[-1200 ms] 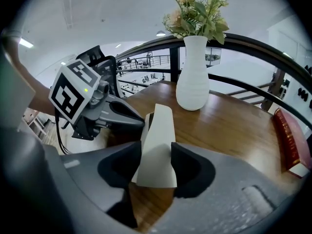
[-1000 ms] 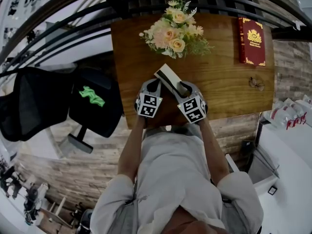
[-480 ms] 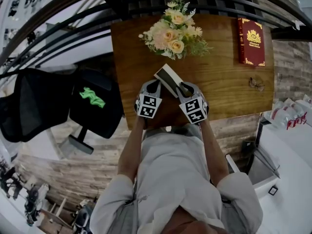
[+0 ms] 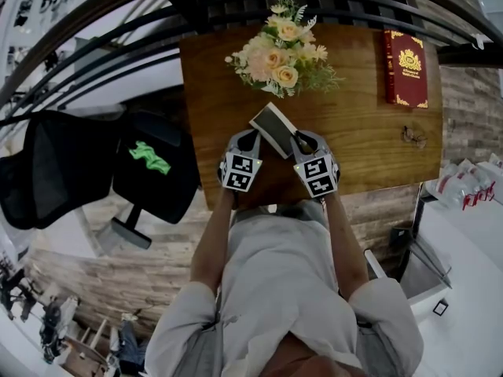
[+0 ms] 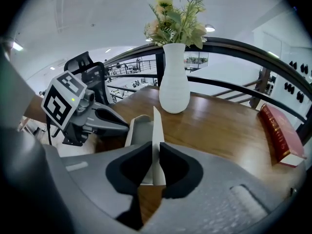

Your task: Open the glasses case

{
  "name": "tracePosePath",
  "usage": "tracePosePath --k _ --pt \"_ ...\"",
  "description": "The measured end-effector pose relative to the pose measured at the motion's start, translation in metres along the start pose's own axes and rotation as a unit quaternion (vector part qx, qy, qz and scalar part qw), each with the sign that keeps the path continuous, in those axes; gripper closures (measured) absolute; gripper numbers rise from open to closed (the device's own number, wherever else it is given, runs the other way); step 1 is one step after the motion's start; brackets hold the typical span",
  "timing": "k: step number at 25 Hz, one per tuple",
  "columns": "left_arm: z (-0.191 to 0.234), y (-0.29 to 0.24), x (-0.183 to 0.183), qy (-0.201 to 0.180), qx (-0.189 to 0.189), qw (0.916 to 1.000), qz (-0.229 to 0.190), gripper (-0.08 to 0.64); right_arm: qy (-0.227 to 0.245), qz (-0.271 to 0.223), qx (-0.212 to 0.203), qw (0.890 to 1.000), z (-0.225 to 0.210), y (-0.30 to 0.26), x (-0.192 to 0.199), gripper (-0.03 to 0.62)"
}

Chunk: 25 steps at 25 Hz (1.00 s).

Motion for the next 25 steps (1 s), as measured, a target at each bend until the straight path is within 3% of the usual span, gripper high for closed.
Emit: tracePosePath --k 25 --pt "0.000 -0.003 0.000 -0.003 -0.002 1.0000 0.001 0.540 -0.043 0.002 0.047 0.998 -0.032 -0.008 0.007 0.552"
Point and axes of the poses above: the fingertips, and each gripper's own axes: y backward along the fingers, z to its left, x out of its underside, the point moved 3 cm from there along y, backward along the fingers, and after that the axes turned 2 degrees about z, right-handed, at the moved point
